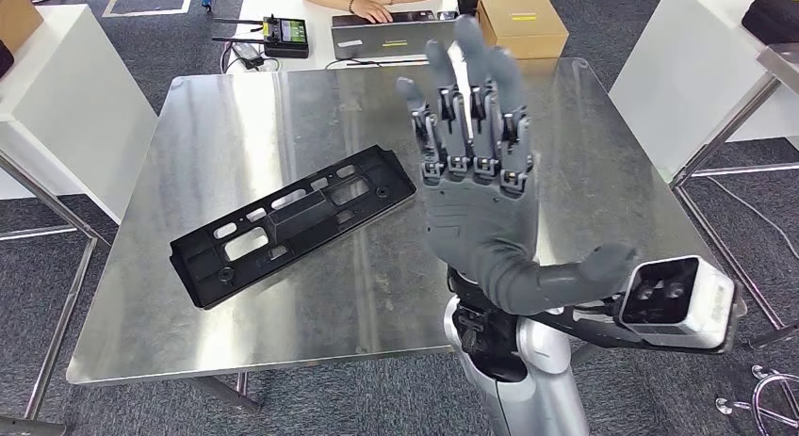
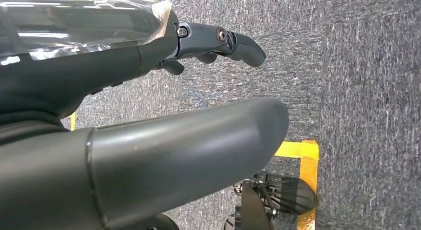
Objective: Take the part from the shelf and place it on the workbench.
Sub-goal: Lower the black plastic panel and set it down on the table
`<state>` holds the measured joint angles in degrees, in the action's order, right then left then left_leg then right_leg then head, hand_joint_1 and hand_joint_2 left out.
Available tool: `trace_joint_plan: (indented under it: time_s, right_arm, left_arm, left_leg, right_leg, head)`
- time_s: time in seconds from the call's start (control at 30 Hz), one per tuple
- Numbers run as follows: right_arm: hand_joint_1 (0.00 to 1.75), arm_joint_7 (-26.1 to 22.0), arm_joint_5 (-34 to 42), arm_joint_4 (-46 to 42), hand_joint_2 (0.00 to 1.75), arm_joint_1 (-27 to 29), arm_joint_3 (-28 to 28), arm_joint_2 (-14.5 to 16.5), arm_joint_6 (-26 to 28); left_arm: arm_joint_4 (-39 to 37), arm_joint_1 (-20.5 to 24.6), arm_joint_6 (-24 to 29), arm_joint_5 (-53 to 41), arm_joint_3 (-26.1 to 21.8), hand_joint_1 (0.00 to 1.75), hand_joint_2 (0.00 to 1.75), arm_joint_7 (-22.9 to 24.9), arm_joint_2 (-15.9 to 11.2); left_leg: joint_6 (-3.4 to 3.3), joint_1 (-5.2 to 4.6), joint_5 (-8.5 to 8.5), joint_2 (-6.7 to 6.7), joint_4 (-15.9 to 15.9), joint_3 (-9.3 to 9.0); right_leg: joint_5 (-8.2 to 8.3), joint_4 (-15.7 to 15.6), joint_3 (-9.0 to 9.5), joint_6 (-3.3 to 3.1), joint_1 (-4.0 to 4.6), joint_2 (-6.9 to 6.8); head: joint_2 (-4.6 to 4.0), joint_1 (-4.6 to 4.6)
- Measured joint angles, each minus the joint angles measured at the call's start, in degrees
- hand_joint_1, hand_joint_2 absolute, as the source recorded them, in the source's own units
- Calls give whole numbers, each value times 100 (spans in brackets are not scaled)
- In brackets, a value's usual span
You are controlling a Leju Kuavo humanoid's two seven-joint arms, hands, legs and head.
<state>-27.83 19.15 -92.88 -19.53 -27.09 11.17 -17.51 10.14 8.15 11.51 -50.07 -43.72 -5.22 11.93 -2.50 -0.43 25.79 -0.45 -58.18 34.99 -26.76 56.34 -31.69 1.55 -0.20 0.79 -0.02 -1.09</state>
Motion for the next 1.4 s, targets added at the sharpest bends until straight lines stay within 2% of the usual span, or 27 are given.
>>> trace_joint_plan:
  time_s: [0.1, 0.13, 0.2, 0.27, 0.3, 0.33, 0.4, 0.43, 0.5, 0.57, 0.6, 0.63, 0.7, 0.73, 0.77, 0.8, 0.83, 0.93, 1.0, 1.07, 1.1, 1.13, 1.2, 1.27, 1.3, 1.33, 1.4]
  right_arm:
    - [0, -16, 91, 187, 0, -110, -136, -15, -57]
    - [0, -16, 113, 247, 0, -152, -171, -22, -68]
    - [0, -7, 143, 376, 0, -226, -231, -45, -92]
    - [0, 11, 170, 511, 0, -271, -285, -70, -108]
    - [0, 18, 178, 574, 0, -293, -304, -79, -109]
    - [0, 20, 181, 628, 0, -324, -318, -85, -107]
    - [0, 20, 183, 728, 0, -425, -347, -93, -78]
    - [0, 21, 180, 771, 0, -469, -362, -97, -52]
    - [0, 22, 165, 838, 0, -513, -378, -108, 27]
    - [0, 16, 142, 885, 0, -524, -382, -123, 122]
    - [0, 10, 126, 904, 0, -530, -384, -128, 168]
    - [0, 5, 112, 917, 0, -534, -387, -133, 209]
    - [0, -1, 84, 940, 0, -531, -391, -150, 268]
    - [0, -2, 75, 954, 0, -526, -392, -163, 285]
    - [0, -2, 69, 968, 0, -519, -393, -176, 293]
    - [0, -2, 67, 981, 0, -513, -394, -186, 297]
    - [0, -2, 66, 990, 0, -508, -395, -194, 298]
    - [0, -4, 62, 1002, 0, -510, -395, -199, 301]
    - [0, -8, 57, 1009, 0, -516, -398, -199, 313]
    - [0, -10, 50, 1014, 0, -517, -399, -203, 351]
    - [0, -11, 46, 1015, 0, -516, -399, -212, 380]
    - [0, -13, 39, 1016, 0, -514, -399, -225, 416]
    - [0, -19, 13, 1019, 0, -485, -401, -264, 496]
    - [0, -28, -23, 1020, 0, -431, -402, -307, 570]
    - [0, -35, -38, 1020, 0, -405, -402, -327, 594]
    - [0, -42, -49, 1019, 0, -383, -402, -344, 609]
    - [0, -51, -61, 1017, 0, -356, -406, -363, 627]
  left_arm:
    - [0, 28, 37, 76, -63, 0, 0, 11, -4]
    - [0, 39, 40, 98, -85, 0, 0, 12, -4]
    - [0, 52, 43, 141, -131, 0, 0, 12, -4]
    - [0, 53, 44, 184, -177, 0, 0, 7, -5]
    - [0, 53, 40, 193, -194, 0, 0, -1, -6]
    - [0, 53, 34, 193, -205, 0, 0, -14, -7]
    - [0, 56, 11, 174, -213, 0, 0, -51, -9]
    - [0, 60, -1, 161, -214, 0, 0, -69, -11]
    - [0, 65, -22, 131, -215, 0, 0, -98, -17]
    - [0, 62, -42, 91, -215, 0, 0, -110, -21]
    - [0, 61, -54, 66, -215, 0, 0, -112, -23]
    - [0, 61, -66, 46, -214, 0, 0, -112, -25]
    - [0, 63, -78, 13, -213, 0, 0, -112, -26]
    - [0, 64, -78, 2, -213, 0, 0, -112, -27]
    - [0, 64, -78, -7, -213, 0, 0, -112, -27]
    - [0, 64, -78, -13, -213, 0, 0, -112, -28]
    - [0, 64, -78, -16, -214, 0, 0, -112, -28]
    - [1, 83, -79, -18, -213, 0, 0, -112, -37]
    - [2, 95, -80, -21, -212, 0, 0, -112, -44]
    - [1, 94, -86, -25, -212, 0, 0, -112, -42]
    - [0, 96, -90, -28, -212, 0, 0, -112, -41]
    - [1, 101, -93, -32, -212, 0, 0, -112, -41]
    - [2, 105, -105, -50, -211, 0, 0, -111, -39]
    - [2, 99, -120, -78, -210, 0, 0, -110, -35]
    - [2, 96, -125, -91, -209, 0, 0, -109, -35]
    - [2, 95, -128, -100, -209, 0, 0, -109, -36]
    - [2, 95, -137, -107, -208, 0, 0, -108, -36]
  left_leg:
    - [-87, 39, -79, 26, 87, -44]
    - [-106, 58, -99, 36, 116, -55]
    - [-116, 65, -112, 47, 123, -48]
    - [-106, 72, -122, 56, 120, -34]
    - [-94, 81, -130, 57, 118, -27]
    - [-75, 94, -141, 56, 115, -22]
    - [-10, 108, -155, 48, 85, 6]
    - [33, 107, -165, 41, 65, 24]
    - [118, 96, -195, 26, 27, 67]
    - [190, 119, -208, 18, 4, 106]
    - [220, 134, -129, 19, -62, 145]
    - [242, 146, 41, 22, -236, 217]
    - [273, 155, 544, 29, -895, 439]
    - [283, 156, 752, 29, -1272, 550]
    - [284, 156, 854, 29, -1531, 599]
    - [273, 156, 840, 29, -1599, 552]
    - [252, 155, 741, 29, -1473, 409]
    - [140, 128, 443, 18, -345, -380]
    - [88, 74, 429, 8, 43, -613]
    - [33, 50, 349, 19, 93, -586]
    - [-6, 57, 292, 33, 119, -557]
    - [-49, 68, 223, 50, 146, -509]
    - [-96, 73, 87, 74, 166, -364]
    - [-101, 67, -34, 90, 160, -196]
    - [-97, 64, -90, 97, 156, -118]
    - [-88, 64, -143, 101, 151, -45]
    - [-54, 62, -241, 103, 130, 82]
  right_leg:
    - [-105, 147, -67, 50, -5, -9]
    - [-239, 372, -165, 37, -8, -14]
    - [-596, 1151, -496, 16, -34, -21]
    - [-791, 1760, -748, 58, -68, -25]
    - [-748, 1743, -719, 114, -87, -28]
    - [-623, 1484, -571, 187, -110, -34]
    - [-320, 625, -89, 315, -152, -55]
    - [-216, 319, 79, 319, -156, -46]
    - [-160, 121, 172, 241, -142, -16]
    - [-123, 129, 106, 127, -148, -3]
    - [-89, 130, 72, 68, -151, -5]
    - [-50, 124, 35, 5, -157, -10]
    - [24, 126, -55, -98, -134, -22]
    - [60, 129, -107, -127, -114, -28]
    - [99, 131, -159, -144, -94, -33]
    - [137, 133, -209, -148, -75, -35]
    - [171, 135, -251, -143, -60, -34]
    - [260, 136, -321, -95, -28, -31]
    - [326, 131, -337, -22, -23, -42]
    - [374, 129, -352, 66, -37, -49]
    - [323, 176, -396, 82, -39, -50]
    - [187, 316, -469, 73, -39, -50]
    - [-299, 955, -703, 18, -41, -51]
    - [-629, 1646, -856, 35, -50, -51]
    - [-620, 1773, -822, 86, -51, -51]
    - [-521, 1698, -689, 150, -53, -52]
    - [-293, 1014, -154, 234, -54, -55]
  head:
    - [0, -7]
    - [0, -13]
    - [0, -25]
    - [0, -23]
    - [0, -24]
    - [0, -23]
    - [0, -25]
    - [0, -21]
    - [0, -19]
    - [0, -20]
    - [0, -16]
    - [0, -16]
    - [0, -12]
    - [0, -13]
    - [0, -12]
    - [0, -11]
    - [0, -11]
    - [0, -14]
    - [0, -18]
    - [0, -19]
    - [0, -21]
    - [0, -31]
    - [0, -48]
    - [0, -55]
    - [0, -56]
    - [0, -55]
    - [0, -55]
